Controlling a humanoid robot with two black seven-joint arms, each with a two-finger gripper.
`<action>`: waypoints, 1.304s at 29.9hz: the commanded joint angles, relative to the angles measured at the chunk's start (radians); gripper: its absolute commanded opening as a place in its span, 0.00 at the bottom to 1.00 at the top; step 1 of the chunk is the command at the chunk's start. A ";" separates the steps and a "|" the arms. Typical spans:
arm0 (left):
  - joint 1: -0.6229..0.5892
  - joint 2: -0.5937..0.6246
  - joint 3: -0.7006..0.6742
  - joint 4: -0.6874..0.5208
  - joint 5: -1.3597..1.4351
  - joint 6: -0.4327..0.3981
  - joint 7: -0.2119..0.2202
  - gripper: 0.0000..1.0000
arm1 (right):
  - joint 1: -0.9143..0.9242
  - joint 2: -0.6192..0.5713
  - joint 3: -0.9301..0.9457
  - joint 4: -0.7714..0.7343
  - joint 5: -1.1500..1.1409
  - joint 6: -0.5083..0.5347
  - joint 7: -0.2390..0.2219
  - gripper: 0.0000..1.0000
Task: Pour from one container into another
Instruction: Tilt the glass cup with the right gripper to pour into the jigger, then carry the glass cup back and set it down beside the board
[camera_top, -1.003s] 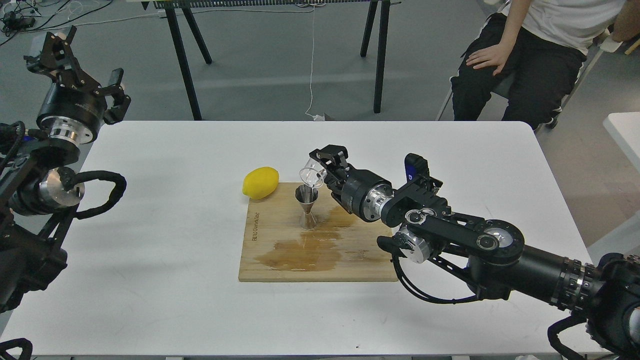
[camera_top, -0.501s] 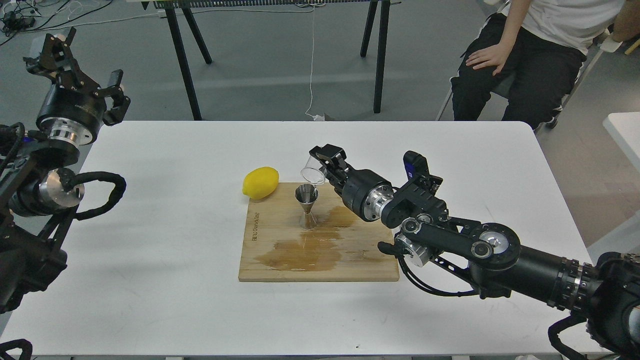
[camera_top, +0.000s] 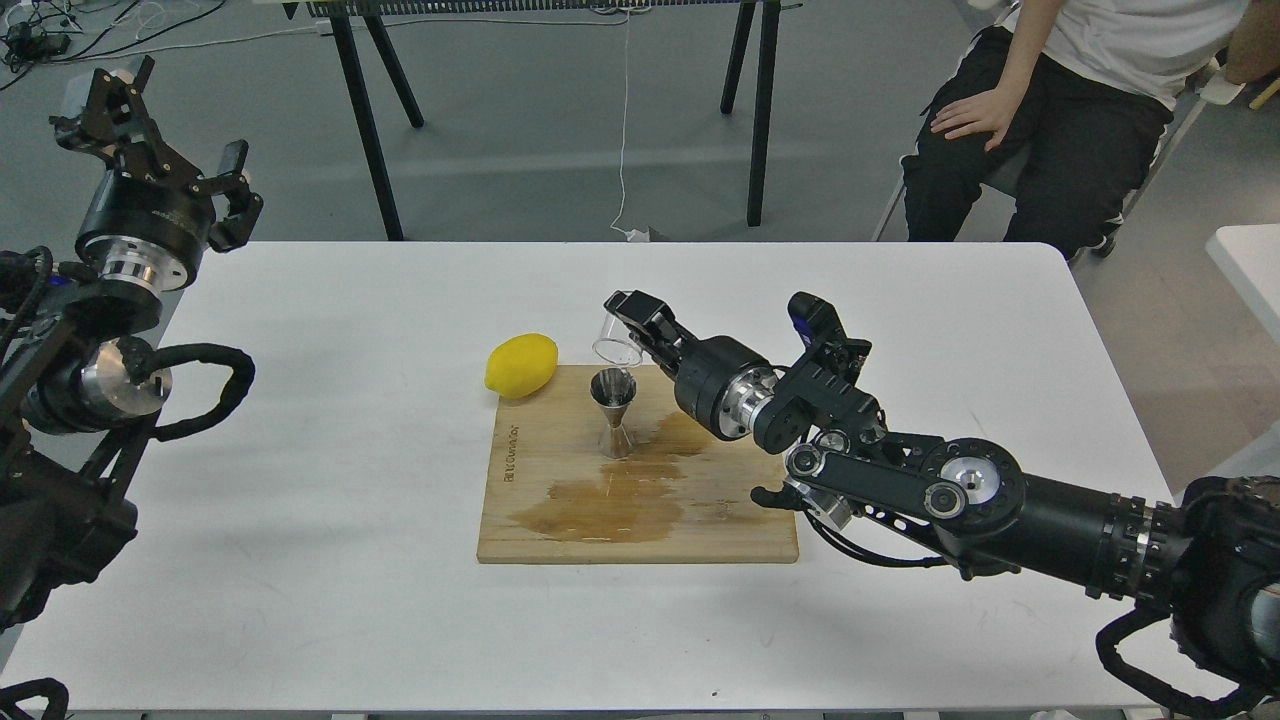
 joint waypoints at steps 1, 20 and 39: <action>0.000 0.000 -0.002 0.000 -0.001 0.000 0.000 1.00 | 0.017 0.002 -0.009 -0.002 -0.005 -0.003 0.002 0.36; 0.012 0.002 0.000 0.000 -0.003 0.000 -0.045 1.00 | 0.048 -0.064 -0.093 0.040 -0.120 0.000 0.075 0.37; 0.011 0.006 0.000 0.000 -0.003 0.000 -0.046 1.00 | -0.116 -0.147 0.265 0.126 0.404 0.016 -0.009 0.37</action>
